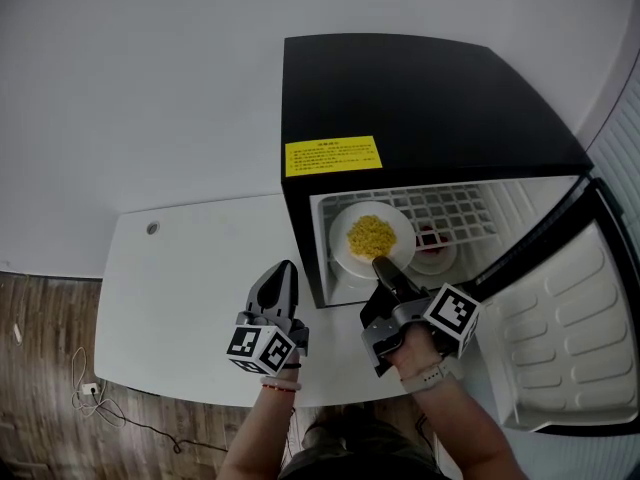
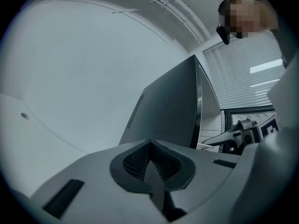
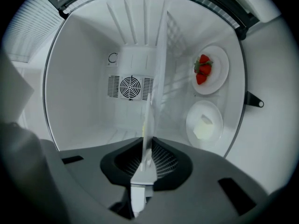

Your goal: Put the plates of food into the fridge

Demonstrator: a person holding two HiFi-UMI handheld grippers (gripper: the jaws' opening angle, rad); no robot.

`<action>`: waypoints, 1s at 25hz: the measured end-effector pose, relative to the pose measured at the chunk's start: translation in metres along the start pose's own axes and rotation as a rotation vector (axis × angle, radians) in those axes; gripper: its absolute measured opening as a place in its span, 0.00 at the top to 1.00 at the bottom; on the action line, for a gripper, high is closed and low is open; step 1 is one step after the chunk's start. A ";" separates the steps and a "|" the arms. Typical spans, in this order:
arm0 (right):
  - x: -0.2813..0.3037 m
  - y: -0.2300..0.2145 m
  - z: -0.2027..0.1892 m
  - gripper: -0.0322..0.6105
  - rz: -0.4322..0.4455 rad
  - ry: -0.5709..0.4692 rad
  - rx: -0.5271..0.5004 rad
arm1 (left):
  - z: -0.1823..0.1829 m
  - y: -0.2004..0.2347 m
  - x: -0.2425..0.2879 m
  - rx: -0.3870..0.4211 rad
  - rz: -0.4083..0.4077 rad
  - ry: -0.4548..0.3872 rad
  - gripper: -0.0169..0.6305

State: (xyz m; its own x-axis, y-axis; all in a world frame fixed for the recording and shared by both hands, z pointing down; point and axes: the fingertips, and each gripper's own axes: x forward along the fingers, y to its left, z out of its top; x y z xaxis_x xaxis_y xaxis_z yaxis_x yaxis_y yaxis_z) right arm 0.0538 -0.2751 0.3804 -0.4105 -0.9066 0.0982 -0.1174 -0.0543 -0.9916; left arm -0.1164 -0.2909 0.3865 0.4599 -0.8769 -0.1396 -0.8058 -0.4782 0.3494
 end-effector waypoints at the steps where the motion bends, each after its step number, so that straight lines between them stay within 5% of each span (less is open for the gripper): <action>1: 0.003 0.000 0.000 0.87 -0.012 -0.001 0.005 | 0.000 0.000 0.001 0.002 -0.001 0.001 0.96; 6: 0.015 0.001 -0.003 0.87 -0.030 0.014 0.049 | -0.001 0.001 0.003 -0.007 -0.007 -0.006 0.96; 14: 0.014 0.006 -0.005 0.86 -0.031 0.025 -0.086 | -0.003 0.002 -0.002 -0.016 -0.014 0.001 0.96; 25: -0.008 0.009 -0.014 0.70 0.002 0.035 -0.198 | -0.003 -0.004 -0.008 -0.009 -0.040 0.019 0.96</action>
State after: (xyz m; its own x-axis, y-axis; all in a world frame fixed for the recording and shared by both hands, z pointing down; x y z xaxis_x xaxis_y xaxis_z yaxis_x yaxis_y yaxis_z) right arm 0.0429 -0.2625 0.3720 -0.4415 -0.8914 0.1023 -0.2903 0.0340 -0.9563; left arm -0.1160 -0.2818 0.3890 0.4987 -0.8561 -0.1355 -0.7834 -0.5121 0.3522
